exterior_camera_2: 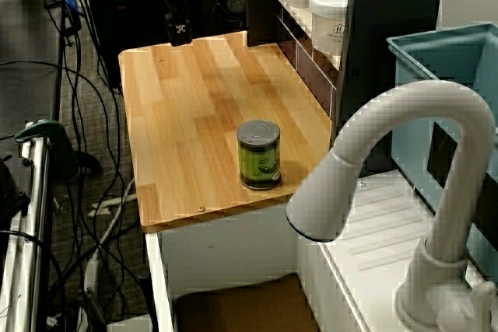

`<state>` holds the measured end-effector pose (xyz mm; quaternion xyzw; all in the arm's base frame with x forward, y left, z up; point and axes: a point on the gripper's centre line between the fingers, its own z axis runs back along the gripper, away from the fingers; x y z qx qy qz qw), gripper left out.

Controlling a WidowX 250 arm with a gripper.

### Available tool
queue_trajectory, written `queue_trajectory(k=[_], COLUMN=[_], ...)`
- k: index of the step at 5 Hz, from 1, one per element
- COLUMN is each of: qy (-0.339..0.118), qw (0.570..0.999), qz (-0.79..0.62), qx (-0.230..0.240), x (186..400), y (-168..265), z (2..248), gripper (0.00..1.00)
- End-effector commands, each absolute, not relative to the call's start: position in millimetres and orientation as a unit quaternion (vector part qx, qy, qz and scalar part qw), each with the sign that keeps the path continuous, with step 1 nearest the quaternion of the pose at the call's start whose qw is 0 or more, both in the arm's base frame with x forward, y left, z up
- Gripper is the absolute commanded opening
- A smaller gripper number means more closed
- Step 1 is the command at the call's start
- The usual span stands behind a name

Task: Push into sink

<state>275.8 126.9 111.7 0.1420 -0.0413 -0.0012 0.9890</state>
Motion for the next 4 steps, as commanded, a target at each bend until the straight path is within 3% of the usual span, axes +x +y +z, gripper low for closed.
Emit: queue_trajectory(k=[1,4], qy=[-0.041,-0.073], qw=[0.989,0.978], qz=[-0.001,-0.073], qx=[0.142,0.180], x=[276,324], y=[127,116], z=[112,93], gripper=[1.00,1.00])
